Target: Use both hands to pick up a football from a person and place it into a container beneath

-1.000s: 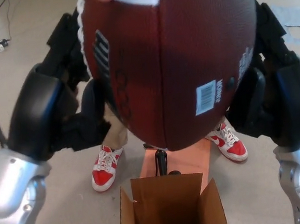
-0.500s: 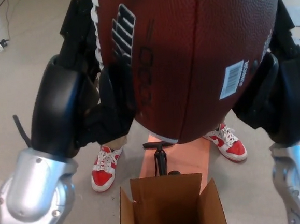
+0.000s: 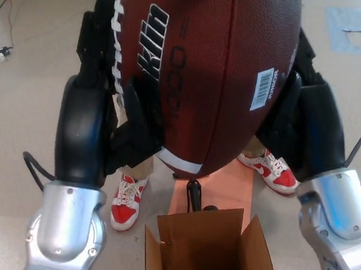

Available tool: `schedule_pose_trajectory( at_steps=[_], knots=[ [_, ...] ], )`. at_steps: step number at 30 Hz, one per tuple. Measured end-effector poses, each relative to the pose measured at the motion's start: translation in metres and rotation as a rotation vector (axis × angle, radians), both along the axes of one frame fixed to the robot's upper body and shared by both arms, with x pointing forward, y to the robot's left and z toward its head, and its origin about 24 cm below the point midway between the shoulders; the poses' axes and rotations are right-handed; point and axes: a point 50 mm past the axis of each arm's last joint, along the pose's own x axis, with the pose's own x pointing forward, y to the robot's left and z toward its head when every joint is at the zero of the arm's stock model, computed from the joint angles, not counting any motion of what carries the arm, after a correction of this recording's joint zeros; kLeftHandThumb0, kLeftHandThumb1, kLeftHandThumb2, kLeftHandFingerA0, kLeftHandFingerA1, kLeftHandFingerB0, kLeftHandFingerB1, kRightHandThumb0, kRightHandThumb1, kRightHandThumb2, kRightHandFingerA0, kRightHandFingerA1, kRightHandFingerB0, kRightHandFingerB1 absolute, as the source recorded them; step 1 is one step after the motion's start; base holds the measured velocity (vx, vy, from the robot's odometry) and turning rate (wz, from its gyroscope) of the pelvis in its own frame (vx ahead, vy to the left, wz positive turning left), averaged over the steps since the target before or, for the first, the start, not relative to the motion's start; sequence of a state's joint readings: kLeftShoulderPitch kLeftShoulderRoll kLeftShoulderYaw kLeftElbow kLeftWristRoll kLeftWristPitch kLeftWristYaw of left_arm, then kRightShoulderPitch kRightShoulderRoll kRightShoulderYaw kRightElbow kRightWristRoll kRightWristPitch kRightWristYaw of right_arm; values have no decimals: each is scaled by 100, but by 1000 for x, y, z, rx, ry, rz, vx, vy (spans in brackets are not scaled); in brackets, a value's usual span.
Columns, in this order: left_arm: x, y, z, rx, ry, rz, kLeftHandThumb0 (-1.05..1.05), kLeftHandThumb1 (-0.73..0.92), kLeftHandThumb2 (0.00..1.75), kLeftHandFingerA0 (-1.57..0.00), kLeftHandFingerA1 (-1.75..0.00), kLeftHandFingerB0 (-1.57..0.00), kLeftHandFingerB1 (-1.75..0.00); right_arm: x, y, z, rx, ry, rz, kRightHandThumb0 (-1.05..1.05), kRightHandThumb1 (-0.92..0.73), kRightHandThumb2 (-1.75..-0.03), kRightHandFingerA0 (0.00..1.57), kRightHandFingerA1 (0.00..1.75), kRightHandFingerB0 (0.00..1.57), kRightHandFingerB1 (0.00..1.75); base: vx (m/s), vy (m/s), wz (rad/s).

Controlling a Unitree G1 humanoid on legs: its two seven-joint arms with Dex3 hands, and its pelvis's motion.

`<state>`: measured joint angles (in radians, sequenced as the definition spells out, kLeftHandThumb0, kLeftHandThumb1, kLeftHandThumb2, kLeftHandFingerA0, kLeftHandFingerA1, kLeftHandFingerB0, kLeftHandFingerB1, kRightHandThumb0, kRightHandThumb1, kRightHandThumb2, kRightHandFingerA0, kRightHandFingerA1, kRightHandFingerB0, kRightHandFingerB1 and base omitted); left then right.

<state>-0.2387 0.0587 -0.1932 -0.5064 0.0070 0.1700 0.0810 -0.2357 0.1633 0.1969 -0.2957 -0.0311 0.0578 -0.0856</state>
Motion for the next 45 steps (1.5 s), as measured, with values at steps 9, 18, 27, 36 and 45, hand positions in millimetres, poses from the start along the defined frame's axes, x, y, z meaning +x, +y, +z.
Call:
schedule_pose_trajectory(
  at_steps=[9,18,27,36,45],
  knots=[
    [14,-1,-22,-8,83,10,-79,79,101,0,-9,0,-15,8,2,-20,-22,104,-19,-72,-83,-114,0,19,1,22,0,0,0],
    [32,0,-49,0,218,20,-79,77,98,0,-7,0,-15,20,-1,-43,-68,211,-40,-74,-89,-116,0,15,0,18,0,0,0],
    [43,2,-78,5,349,31,-77,77,95,0,-6,0,-12,33,-2,-71,-100,327,-30,-69,-92,-85,0,2,0,12,0,0,0],
    [54,5,-116,-3,505,35,-78,87,117,0,-14,0,-16,44,-2,-107,-118,475,-4,-80,-91,-115,0,10,0,11,0,0,0],
    [65,9,-124,-3,549,33,-79,78,96,0,-4,0,-11,56,-3,-117,-98,513,19,-78,-92,-115,0,11,0,11,0,0,0]
  ],
)
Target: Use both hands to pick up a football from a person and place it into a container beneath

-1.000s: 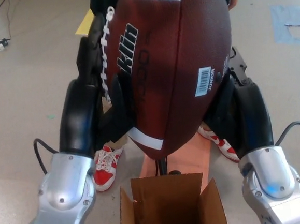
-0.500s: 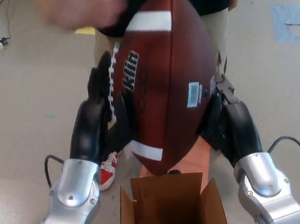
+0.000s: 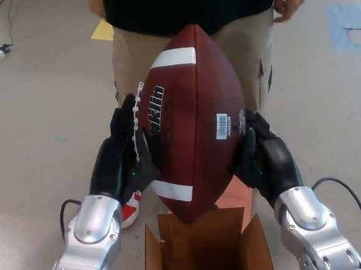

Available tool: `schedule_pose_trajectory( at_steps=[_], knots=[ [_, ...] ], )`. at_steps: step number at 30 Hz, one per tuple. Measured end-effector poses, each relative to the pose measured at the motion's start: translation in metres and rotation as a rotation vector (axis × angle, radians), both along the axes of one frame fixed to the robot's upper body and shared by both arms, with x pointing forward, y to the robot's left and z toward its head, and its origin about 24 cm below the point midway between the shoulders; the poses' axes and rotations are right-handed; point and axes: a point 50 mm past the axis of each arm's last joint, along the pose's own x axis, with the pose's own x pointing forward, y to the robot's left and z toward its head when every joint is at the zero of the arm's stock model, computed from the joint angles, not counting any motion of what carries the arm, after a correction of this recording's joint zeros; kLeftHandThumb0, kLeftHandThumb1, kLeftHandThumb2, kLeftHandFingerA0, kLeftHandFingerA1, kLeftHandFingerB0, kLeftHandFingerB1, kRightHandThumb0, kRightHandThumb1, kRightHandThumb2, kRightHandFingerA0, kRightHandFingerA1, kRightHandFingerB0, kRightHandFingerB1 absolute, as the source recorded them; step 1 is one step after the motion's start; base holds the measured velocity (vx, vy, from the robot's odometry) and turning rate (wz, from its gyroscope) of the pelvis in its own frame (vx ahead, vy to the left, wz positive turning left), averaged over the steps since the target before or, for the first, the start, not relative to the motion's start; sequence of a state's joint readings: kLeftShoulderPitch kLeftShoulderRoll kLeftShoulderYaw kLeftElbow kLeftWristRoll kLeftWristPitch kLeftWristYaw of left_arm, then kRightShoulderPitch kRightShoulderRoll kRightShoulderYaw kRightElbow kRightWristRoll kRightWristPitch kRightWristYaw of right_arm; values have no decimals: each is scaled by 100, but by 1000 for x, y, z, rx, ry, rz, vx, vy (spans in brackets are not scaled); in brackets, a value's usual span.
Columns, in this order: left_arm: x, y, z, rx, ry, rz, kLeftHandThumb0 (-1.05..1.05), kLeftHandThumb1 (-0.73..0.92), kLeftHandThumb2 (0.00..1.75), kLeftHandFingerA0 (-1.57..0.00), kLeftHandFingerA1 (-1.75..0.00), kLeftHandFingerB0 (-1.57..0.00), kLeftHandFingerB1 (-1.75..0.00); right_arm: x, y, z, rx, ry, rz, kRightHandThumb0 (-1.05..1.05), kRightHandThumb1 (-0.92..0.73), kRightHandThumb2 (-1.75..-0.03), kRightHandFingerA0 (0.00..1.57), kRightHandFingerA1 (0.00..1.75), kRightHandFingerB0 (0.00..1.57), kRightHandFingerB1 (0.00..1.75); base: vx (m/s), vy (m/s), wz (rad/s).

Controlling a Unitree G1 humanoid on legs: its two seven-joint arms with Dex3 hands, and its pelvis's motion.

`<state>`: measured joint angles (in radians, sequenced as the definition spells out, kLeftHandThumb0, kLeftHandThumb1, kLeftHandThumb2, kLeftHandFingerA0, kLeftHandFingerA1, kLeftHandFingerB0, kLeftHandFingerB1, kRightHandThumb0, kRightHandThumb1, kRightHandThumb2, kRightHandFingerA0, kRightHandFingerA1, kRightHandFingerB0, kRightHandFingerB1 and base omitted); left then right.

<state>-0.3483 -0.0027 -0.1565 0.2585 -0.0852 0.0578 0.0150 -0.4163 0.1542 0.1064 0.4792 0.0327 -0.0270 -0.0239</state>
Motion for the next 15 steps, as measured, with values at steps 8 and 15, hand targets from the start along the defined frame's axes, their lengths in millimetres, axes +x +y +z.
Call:
schedule_pose_trajectory(
  at_steps=[8,15],
  knots=[
    [7,-1,-16,-2,71,-17,-73,86,117,0,-17,0,-20,5,-3,-15,25,44,2,-67,-92,-83,0,0,0,1,0,0,0],
    [14,-4,-29,-12,129,-19,-76,90,118,0,-14,0,-16,11,-8,-21,93,82,-17,-79,-85,-100,0,0,0,2,0,0,0]
  ],
)
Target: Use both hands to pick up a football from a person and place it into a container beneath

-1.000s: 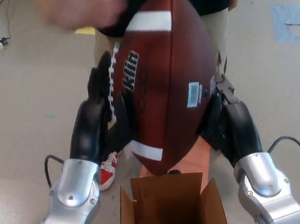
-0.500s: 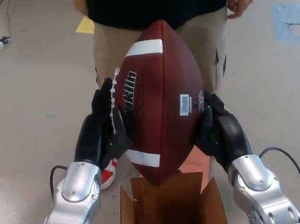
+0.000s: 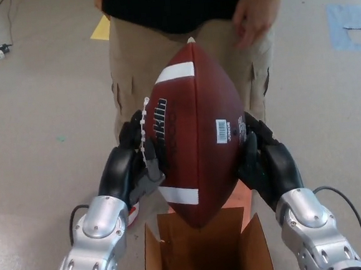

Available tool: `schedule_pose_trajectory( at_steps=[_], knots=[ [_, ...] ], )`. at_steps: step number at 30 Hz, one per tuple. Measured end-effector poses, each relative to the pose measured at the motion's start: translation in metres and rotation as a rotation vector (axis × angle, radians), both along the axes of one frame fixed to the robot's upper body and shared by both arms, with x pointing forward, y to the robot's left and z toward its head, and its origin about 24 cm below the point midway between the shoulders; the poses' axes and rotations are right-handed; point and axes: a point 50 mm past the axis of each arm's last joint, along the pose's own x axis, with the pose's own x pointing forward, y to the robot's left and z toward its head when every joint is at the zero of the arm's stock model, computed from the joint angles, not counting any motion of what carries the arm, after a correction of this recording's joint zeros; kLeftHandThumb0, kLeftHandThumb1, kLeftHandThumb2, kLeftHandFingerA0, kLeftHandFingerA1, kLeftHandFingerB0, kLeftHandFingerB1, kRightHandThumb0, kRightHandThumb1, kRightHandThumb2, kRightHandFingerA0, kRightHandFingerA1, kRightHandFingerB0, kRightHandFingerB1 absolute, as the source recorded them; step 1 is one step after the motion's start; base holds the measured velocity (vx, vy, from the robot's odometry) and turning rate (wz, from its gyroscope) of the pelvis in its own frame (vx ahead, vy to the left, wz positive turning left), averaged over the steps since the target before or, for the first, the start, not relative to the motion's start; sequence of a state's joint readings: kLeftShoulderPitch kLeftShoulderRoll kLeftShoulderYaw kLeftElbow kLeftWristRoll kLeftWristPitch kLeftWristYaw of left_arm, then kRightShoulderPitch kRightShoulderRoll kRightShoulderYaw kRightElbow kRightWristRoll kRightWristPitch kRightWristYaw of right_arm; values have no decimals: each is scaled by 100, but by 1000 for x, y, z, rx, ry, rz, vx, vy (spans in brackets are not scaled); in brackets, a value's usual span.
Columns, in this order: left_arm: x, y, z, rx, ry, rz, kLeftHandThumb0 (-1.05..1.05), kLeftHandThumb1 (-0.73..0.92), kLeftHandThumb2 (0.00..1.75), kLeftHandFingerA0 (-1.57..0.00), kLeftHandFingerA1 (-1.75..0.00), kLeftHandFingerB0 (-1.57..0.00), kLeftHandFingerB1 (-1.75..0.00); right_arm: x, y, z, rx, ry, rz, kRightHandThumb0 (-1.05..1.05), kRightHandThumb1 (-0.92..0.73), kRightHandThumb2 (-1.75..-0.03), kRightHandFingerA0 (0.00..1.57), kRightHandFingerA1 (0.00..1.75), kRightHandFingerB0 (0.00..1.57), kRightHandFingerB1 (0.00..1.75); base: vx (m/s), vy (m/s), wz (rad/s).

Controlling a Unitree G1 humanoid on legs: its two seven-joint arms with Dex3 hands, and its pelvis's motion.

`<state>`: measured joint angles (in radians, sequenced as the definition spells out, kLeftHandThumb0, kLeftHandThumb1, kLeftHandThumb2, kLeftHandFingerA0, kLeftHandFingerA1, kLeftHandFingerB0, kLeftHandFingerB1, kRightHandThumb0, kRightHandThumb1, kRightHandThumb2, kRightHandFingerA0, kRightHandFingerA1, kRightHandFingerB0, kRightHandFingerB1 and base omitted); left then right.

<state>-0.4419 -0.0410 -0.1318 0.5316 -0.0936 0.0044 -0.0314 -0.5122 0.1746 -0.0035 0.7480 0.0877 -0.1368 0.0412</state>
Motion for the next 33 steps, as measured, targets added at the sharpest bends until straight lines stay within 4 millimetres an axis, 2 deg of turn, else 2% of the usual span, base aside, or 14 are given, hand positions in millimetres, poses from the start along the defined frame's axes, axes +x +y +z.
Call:
schedule_pose_trajectory(
  at_steps=[7,8,9,12,13,14,15,16,17,19,20,21,22,33],
  knots=[
    [10,-3,-6,10,39,-11,-76,86,117,0,-16,0,-18,8,-3,-3,25,26,-15,-78,-83,-99,0,0,0,3,0,0,0],
    [12,-3,-5,9,43,-11,-76,88,117,0,-15,0,-17,9,-3,-1,26,24,-15,-70,-92,-81,0,0,0,1,0,0,0],
    [13,-3,-5,7,45,-11,-76,88,117,0,-15,0,-17,10,-3,-1,28,22,-16,-70,-92,-81,0,0,0,1,0,0,0],
    [16,-4,-4,9,41,-15,-76,87,118,0,-16,0,-17,13,-5,0,32,19,-21,-78,-85,-100,0,0,0,3,0,0,0],
    [18,-5,-3,14,37,-18,-80,82,100,0,-3,0,-7,14,-6,1,34,18,-23,-79,-87,-102,0,0,0,2,0,0,0],
    [19,-5,-2,16,35,-21,-80,82,100,0,-3,0,-7,15,-6,2,36,15,-24,-79,-87,-102,0,0,0,2,0,0,0],
    [21,-6,-1,16,34,-25,-77,80,96,0,-2,0,-6,16,-6,3,36,12,-24,-69,-92,-83,0,0,0,2,0,0,0],
    [23,-6,0,14,33,-31,-77,80,96,0,-2,0,-6,18,-6,4,35,6,-21,-69,-92,-83,0,0,0,2,0,0,0],
    [24,-7,1,11,30,-38,-90,91,118,0,-7,0,-5,19,-6,6,31,-1,-19,-82,-81,-102,0,3,0,4,0,0,0],
    [26,-3,3,16,28,-46,-98,90,118,0,-2,0,0,21,-8,7,2,-6,-25,-83,-86,-114,0,10,0,9,0,0,0],
    [28,1,5,19,28,-45,-99,89,118,0,-2,0,0,22,-12,8,-12,-7,-38,-78,-77,-95,0,1,0,3,0,0,0],
    [31,10,8,24,25,-33,-99,89,118,0,-2,0,0,24,-17,10,-12,-10,-60,-78,-77,-95,0,1,0,3,0,0,0],
    [33,18,10,31,20,-18,-98,88,117,0,-2,0,0,25,-22,11,-16,-14,-80,-91,-92,-116,0,3,0,2,0,0,0],
    [39,167,58,74,-10,303,-99,84,112,0,-6,0,0,30,-118,28,-55,-45,-365,-94,-82,-112,0,3,0,5,0,0,0]
  ],
)
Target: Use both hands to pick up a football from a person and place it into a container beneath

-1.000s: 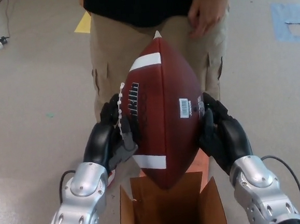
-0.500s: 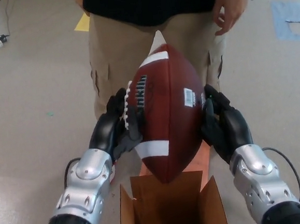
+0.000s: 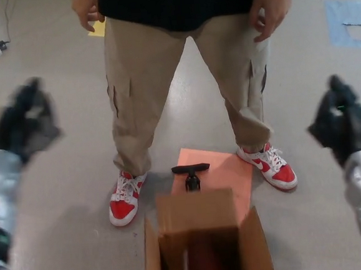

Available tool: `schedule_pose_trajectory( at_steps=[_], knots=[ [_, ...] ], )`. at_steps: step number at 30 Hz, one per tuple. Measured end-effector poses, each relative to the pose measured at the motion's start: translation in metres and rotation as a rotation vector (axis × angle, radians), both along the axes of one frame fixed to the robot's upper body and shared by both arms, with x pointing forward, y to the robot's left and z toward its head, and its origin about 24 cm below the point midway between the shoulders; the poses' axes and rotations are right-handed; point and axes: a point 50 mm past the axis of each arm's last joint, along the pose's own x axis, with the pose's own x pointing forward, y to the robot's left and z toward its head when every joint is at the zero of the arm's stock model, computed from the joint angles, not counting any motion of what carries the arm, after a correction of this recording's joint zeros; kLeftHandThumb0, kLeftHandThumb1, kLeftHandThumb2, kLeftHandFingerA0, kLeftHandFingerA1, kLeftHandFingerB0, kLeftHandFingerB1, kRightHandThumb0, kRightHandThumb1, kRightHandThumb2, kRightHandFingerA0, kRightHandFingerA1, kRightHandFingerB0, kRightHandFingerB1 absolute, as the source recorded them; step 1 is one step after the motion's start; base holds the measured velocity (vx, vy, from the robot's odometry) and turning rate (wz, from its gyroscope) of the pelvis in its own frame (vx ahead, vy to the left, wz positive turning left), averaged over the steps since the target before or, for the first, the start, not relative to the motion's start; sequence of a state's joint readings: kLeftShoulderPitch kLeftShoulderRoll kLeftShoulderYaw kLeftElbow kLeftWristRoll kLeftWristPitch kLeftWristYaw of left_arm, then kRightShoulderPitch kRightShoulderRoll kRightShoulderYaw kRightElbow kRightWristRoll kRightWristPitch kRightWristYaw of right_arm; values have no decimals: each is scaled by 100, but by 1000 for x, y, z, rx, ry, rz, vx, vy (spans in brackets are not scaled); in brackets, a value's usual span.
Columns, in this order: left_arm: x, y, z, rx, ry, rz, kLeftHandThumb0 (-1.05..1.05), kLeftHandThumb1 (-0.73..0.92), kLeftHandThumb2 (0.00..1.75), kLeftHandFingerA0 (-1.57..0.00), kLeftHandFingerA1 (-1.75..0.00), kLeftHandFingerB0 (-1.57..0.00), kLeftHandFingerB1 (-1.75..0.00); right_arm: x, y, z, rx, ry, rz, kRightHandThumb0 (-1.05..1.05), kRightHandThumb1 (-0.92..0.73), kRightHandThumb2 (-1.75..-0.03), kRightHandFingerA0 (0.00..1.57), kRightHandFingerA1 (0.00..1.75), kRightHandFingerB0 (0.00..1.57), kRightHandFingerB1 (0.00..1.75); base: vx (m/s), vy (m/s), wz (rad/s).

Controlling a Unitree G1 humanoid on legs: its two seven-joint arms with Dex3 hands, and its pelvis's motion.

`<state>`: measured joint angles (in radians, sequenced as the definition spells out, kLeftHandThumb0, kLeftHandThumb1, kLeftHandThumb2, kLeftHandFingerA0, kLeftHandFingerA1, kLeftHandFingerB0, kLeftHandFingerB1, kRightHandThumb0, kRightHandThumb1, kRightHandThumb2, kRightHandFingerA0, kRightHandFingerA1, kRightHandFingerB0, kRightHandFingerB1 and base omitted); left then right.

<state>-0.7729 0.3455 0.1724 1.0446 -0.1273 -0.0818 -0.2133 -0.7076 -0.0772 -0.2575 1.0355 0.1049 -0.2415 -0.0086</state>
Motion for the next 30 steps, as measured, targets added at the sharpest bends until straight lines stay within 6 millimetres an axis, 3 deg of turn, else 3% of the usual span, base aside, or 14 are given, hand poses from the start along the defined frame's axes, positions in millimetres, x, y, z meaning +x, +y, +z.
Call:
schedule_pose_trajectory(
  at_steps=[3,8,9,10,11,17,20,21,22,23,24,26,29,30],
  knots=[
    [-7,23,5,-27,-13,50,-97,85,112,0,-4,0,0,-1,-9,1,25,-16,-37,-89,-80,-112,0,8,0,9,0,0,0],
    [-10,29,3,-55,-23,44,-94,85,114,0,-5,0,-3,-2,-7,1,39,-29,-39,-88,-74,-100,0,5,0,8,0,0,0],
    [-10,29,3,-55,-25,39,-81,92,70,0,0,0,-1,-2,-7,2,39,-33,-38,-82,-75,-113,0,16,0,16,0,0,0],
    [-11,29,3,-54,-26,37,-81,92,70,0,0,0,-1,-2,-6,2,39,-34,-38,-82,-75,-113,0,16,0,16,0,0,0],
    [-11,29,3,-53,-28,32,-90,82,112,0,-7,0,-5,-1,-6,2,38,-40,-37,-82,-76,-113,0,16,0,15,0,0,0],
    [-12,29,2,-49,-41,11,-87,77,101,0,0,0,0,0,-4,7,40,-69,-35,-86,-77,-113,0,15,0,12,0,0,0],
    [-13,29,2,-46,-47,0,-95,85,114,0,-3,0,-2,1,-4,12,37,-91,-33,-81,-78,-113,0,16,0,15,0,0,0],
    [-13,28,1,-43,-48,-4,-97,86,114,0,-2,0,0,1,-4,13,33,-100,-32,-79,-92,-70,0,6,0,12,0,0,0],
    [-13,28,1,-42,-48,-5,-97,87,114,0,-2,0,0,1,-4,14,32,-104,-31,-81,-73,-95,0,6,0,11,0,0,0],
    [-14,29,0,-40,-47,-7,-97,87,114,0,-2,0,0,1,-3,14,28,-109,-29,-81,-73,-95,0,6,0,11,0,0,0],
    [-16,29,-2,-36,-45,-12,-94,83,115,0,-7,0,-4,1,-3,15,19,-115,-26,-79,-92,-71,0,7,0,14,0,0,0],
    [-19,29,-7,-21,-39,-24,-91,81,115,0,-10,0,-7,-1,-3,11,0,-111,-23,-78,-92,-71,0,9,0,14,0,0,0],
    [-25,30,-16,-8,-23,-33,-99,87,114,0,-3,0,0,-5,-2,3,-19,-81,-20,-71,-92,-77,0,11,0,8,0,0,0],
    [-29,31,-22,-3,-12,-35,-97,87,113,0,-3,0,0,-7,-2,-3,-40,-52,-14,-79,-76,-97,0,16,0,10,0,0,0]
  ],
)
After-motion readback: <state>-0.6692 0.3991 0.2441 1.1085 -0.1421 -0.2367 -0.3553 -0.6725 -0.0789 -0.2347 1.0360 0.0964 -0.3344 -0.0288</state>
